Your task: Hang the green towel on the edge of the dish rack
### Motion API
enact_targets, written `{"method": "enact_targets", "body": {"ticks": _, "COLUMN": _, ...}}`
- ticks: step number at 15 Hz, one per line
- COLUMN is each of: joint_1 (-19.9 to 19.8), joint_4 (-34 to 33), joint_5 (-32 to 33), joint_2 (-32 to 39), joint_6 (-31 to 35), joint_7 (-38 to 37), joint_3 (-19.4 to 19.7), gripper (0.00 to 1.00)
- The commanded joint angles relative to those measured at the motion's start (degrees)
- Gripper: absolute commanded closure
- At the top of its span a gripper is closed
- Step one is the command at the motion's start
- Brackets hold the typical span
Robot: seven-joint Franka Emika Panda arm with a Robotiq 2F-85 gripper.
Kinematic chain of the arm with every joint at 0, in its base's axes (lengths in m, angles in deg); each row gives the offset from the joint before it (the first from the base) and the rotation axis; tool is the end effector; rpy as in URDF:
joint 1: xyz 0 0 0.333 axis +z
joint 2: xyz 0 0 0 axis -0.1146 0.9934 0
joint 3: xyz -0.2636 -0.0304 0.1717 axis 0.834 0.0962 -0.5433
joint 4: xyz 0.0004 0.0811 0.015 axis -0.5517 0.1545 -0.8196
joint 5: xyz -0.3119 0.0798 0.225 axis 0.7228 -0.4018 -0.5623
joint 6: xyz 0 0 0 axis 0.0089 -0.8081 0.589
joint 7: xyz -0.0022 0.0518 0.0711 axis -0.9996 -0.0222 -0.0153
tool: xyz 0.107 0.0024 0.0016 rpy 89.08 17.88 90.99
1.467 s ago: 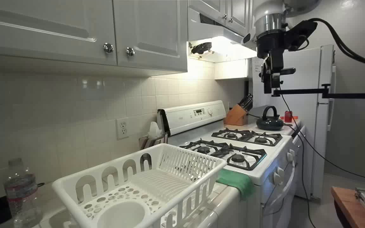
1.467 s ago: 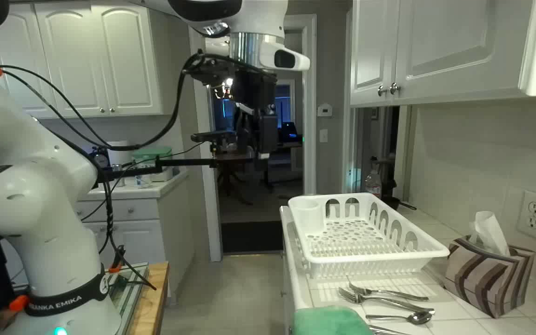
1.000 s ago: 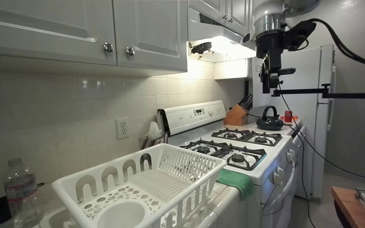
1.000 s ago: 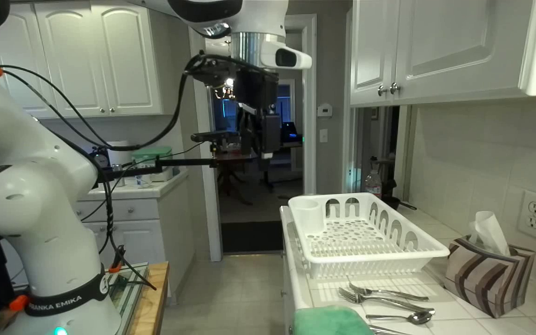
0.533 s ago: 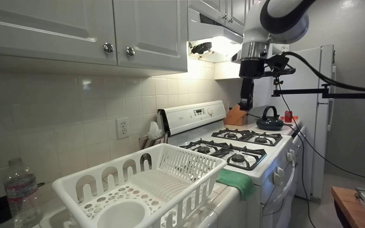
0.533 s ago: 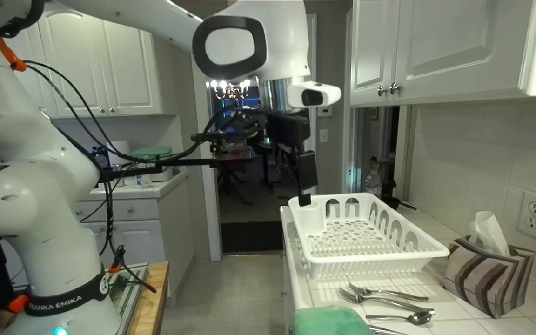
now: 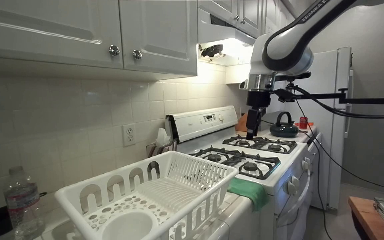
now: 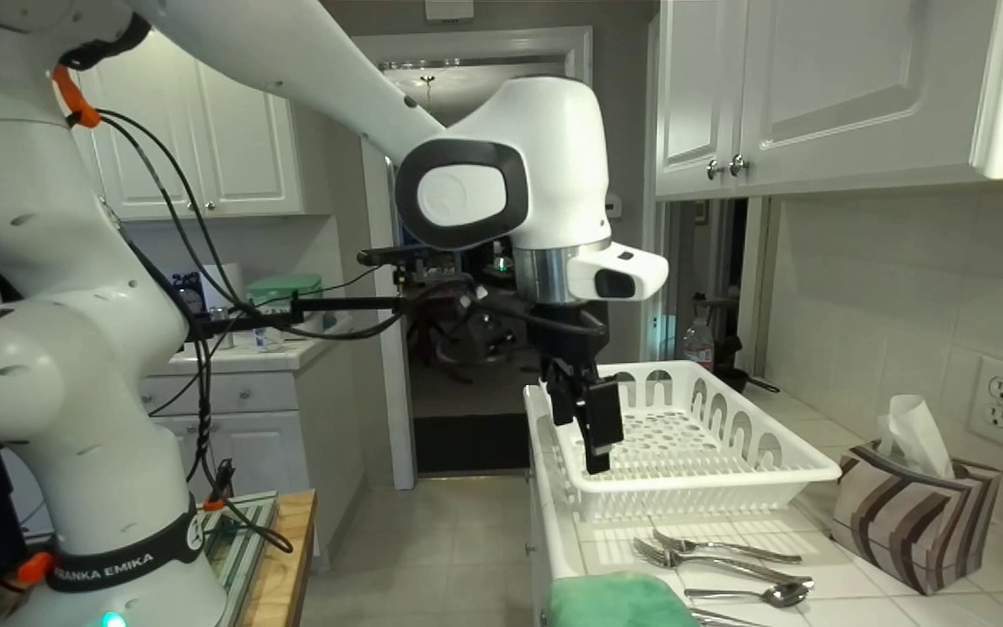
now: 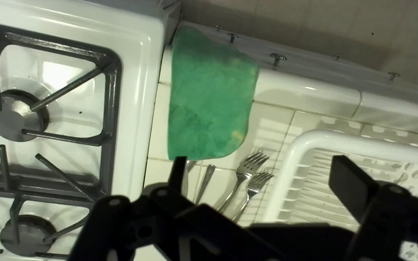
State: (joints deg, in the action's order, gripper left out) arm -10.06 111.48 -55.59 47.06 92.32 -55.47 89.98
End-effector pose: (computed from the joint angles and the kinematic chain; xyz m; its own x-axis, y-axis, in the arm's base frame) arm 0.4517 -0.1287 0.3704 0.9915 -0.0366 0.1245 -0.0308 -0.9983 -0.0487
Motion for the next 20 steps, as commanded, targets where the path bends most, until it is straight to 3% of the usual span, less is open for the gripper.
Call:
{"method": "enact_targets", "body": {"ticks": 1, "joint_1": -0.9, "joint_4": 0.3, "joint_5": -5.4, "joint_2": 3.4, "joint_6": 3.1, "joint_7": 6.6, "joint_3": 1.0, "gripper": 0.0}}
{"method": "enact_targets", "body": {"ticks": 4, "joint_1": -1.5, "joint_4": -0.3, "joint_5": -10.5, "joint_2": 5.5, "joint_6": 3.4, "joint_7": 11.8, "joint_3": 1.4, "gripper": 0.0}}
{"method": "enact_targets", "body": {"ticks": 5, "joint_1": -2.0, "joint_4": 0.0, "joint_5": -7.2, "joint_2": 4.4, "joint_6": 2.2, "joint_7": 8.3, "joint_3": 0.3, "gripper": 0.0}}
{"method": "enact_targets", "body": {"ticks": 11, "joint_1": -2.4, "joint_4": -0.3, "joint_5": -8.4, "joint_2": 5.3, "joint_6": 2.5, "joint_7": 9.9, "joint_3": 0.5, "gripper": 0.0}}
{"method": "enact_targets", "body": {"ticks": 20, "joint_1": -2.7, "joint_4": -4.2, "joint_5": -7.1, "joint_2": 20.4, "joint_6": 16.6, "joint_7": 1.9, "joint_3": -3.5, "gripper": 0.0}}
